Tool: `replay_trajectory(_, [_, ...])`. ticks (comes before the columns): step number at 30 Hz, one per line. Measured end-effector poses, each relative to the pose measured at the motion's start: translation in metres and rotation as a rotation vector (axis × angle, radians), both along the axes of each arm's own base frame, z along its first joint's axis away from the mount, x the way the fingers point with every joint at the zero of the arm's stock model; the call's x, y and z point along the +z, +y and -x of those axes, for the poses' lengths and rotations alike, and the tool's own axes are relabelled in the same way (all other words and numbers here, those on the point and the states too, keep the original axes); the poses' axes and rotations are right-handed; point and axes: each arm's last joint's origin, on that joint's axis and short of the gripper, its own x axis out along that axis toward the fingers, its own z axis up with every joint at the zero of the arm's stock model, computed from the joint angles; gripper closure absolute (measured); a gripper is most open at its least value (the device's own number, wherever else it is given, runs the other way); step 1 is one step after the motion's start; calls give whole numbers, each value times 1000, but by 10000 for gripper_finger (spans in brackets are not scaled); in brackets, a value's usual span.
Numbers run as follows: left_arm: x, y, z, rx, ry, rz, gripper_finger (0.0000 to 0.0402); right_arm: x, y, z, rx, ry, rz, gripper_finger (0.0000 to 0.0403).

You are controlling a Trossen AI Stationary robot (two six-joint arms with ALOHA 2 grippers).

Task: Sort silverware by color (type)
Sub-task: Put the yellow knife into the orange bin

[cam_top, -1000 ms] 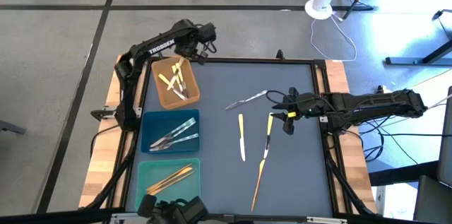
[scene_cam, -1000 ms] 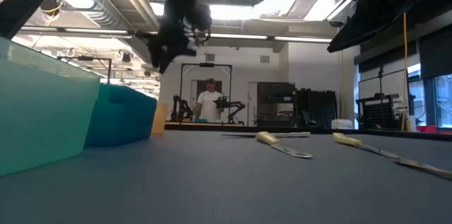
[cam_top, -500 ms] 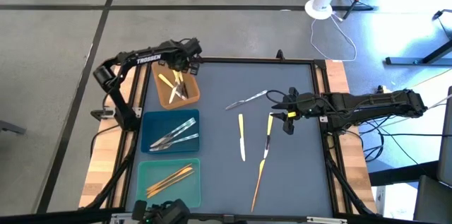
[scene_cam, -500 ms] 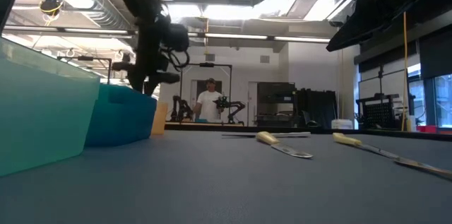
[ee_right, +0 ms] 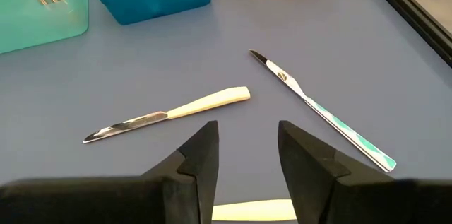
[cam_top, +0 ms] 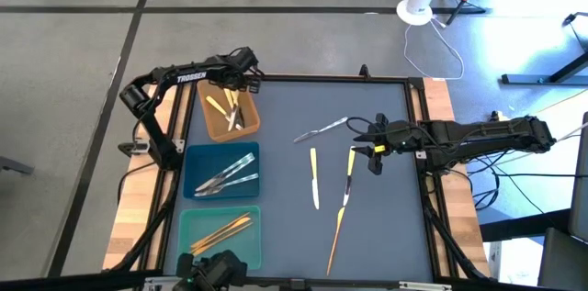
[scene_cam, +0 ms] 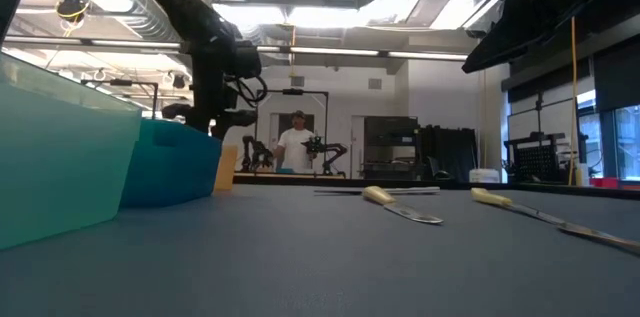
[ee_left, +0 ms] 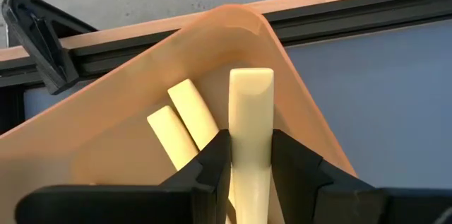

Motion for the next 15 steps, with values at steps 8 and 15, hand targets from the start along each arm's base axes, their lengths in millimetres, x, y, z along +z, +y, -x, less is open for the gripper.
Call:
replay_trajectory(8, [0, 0, 0, 4, 10, -9, 317, 0, 0, 0, 1, 0, 0, 269])
replay_trajectory(15, [0, 0, 0, 3, 11, -10, 268, 0, 0, 0, 1, 0, 0, 269])
